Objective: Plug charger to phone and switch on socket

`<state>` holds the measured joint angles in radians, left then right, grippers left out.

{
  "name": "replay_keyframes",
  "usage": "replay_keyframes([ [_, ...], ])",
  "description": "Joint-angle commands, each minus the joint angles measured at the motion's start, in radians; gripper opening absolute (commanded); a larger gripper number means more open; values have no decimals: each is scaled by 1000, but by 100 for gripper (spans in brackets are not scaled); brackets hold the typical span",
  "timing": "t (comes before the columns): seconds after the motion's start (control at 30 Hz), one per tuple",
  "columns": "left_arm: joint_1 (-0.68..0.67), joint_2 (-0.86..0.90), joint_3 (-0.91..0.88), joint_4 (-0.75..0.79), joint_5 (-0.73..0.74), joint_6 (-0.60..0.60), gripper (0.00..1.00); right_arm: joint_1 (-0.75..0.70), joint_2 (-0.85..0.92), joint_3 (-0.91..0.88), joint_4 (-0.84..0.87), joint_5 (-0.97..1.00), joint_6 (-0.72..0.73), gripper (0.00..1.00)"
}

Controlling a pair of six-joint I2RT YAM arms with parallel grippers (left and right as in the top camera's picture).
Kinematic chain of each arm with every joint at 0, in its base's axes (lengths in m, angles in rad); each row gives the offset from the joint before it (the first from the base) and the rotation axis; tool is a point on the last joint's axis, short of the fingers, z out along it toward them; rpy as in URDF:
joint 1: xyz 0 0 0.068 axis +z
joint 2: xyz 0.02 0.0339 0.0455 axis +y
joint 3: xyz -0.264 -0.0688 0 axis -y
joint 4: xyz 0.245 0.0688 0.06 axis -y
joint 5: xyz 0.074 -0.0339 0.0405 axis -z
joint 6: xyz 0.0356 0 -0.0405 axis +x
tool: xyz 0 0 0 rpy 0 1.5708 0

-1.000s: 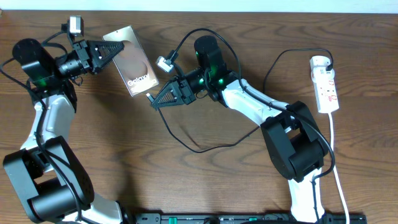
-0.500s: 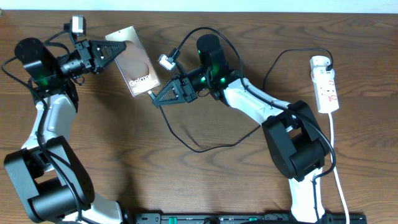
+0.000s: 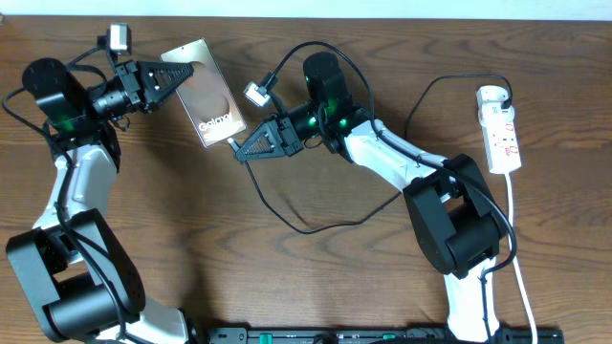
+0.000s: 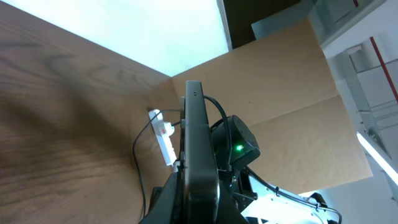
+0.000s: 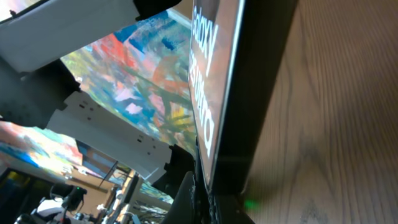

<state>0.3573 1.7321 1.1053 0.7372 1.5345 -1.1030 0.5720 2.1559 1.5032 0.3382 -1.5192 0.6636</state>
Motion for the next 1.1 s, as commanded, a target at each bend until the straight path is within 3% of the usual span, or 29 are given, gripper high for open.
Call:
replay_keyframes([
  [0.0,-8,-10,5,10,-10,-10,7,-4,4,7,11,10,21,1],
  [0.37,-19,-10,5,9,-48,-10,7,-5,4,7,101,9,88,1],
  [0.63,-19,-10,5,10,-154,-37,7,-27,4,7,100,1,92,1],
  [1.07,-19,-10,5,10,-159,-36,7,-69,4,7,100,27,182,1],
])
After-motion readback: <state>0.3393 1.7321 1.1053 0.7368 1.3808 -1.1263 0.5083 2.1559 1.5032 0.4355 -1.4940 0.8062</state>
